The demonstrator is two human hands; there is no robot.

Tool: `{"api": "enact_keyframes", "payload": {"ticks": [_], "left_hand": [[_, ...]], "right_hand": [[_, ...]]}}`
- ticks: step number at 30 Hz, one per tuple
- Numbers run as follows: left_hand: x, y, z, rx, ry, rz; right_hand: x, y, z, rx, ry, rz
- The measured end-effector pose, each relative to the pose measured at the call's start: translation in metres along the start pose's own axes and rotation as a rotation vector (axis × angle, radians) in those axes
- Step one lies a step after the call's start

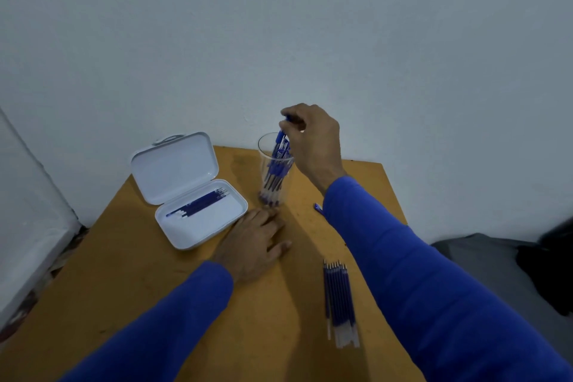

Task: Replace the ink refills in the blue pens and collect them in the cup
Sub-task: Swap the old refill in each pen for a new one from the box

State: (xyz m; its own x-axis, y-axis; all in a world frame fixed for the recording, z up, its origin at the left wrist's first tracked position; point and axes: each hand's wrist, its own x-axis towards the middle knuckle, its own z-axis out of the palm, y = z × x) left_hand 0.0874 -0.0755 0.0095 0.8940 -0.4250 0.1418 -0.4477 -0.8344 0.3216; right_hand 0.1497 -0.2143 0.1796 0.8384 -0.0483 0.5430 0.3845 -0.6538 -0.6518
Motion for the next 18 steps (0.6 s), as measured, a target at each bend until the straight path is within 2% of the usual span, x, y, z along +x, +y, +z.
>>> {"api": "enact_keyframes", "payload": {"ticks": [3,12,18], "left_hand": [[0.000,0.000,0.000,0.003,-0.011,-0.009],[0.001,0.001,0.001,0.015,-0.033,-0.026],[0.000,0.001,0.001,-0.009,-0.024,-0.010]], "right_hand": [[-0.001,0.005,0.008,-0.158,-0.092,-0.005],[-0.006,0.012,0.015,-0.208,-0.209,0.090],[-0.011,0.020,0.000,-0.155,-0.139,0.092]]}}
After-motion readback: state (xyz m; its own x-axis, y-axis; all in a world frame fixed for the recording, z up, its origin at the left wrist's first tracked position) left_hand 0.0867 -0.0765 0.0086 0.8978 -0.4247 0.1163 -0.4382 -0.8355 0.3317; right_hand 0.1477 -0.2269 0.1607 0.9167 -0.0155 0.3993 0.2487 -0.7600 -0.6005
